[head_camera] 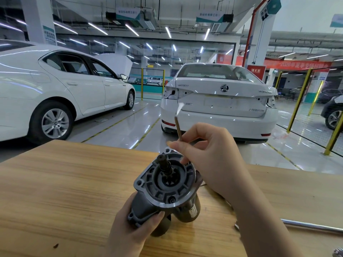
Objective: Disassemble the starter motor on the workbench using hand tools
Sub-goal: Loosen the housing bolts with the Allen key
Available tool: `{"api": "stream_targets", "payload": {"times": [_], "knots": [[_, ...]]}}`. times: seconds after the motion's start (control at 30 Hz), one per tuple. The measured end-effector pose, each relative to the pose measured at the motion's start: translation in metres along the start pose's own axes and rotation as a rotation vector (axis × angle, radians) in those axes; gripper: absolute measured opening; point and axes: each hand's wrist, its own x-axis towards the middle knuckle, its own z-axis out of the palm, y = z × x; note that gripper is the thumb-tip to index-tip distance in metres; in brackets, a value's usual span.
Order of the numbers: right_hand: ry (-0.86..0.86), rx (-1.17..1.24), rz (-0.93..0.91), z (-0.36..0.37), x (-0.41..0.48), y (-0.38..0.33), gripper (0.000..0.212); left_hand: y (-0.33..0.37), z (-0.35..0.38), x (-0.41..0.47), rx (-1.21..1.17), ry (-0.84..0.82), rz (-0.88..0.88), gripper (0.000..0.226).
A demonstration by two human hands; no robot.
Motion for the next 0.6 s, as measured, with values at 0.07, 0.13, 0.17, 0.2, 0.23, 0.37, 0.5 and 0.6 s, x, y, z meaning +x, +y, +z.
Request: {"api": "stream_targets", "payload": {"times": [0.07, 0.13, 0.17, 0.2, 0.23, 0.37, 0.5, 0.6], "knots": [[-0.052, -0.021, -0.025, -0.0002, -0.0003, -0.0001, 0.012, 0.001, -0.0007, 0.0, -0.005, -0.004, 0.003, 0.054], [-0.101, -0.06, -0.049, 0.0011, -0.0005, 0.0012, 0.012, 0.0028, 0.0008, -0.0004, 0.028, -0.005, 0.012, 0.048], [-0.111, -0.078, -0.057, 0.0021, -0.0001, 0.0018, 0.014, 0.0024, 0.0009, -0.0003, 0.02, 0.002, 0.01, 0.045], [-0.114, -0.088, -0.06, 0.0028, 0.0001, 0.0024, 0.017, 0.0043, 0.0028, -0.0009, -0.002, 0.02, 0.004, 0.042], [-0.111, -0.083, -0.054, 0.0037, 0.0004, 0.0026, 0.018, 0.0045, 0.003, -0.0007, -0.019, 0.035, -0.004, 0.042], [-0.075, -0.045, -0.018, 0.0046, 0.0012, 0.0018, 0.018, 0.0061, 0.0057, -0.0019, -0.047, 0.055, -0.021, 0.047], [-0.048, -0.034, -0.022, 0.0033, 0.0001, 0.0008, 0.023, 0.0086, 0.0061, -0.004, -0.07, 0.043, -0.04, 0.046], [-0.087, -0.018, -0.031, 0.0008, 0.0004, -0.0006, 0.018, 0.0094, 0.0064, -0.0044, -0.062, 0.045, -0.046, 0.049]]}}
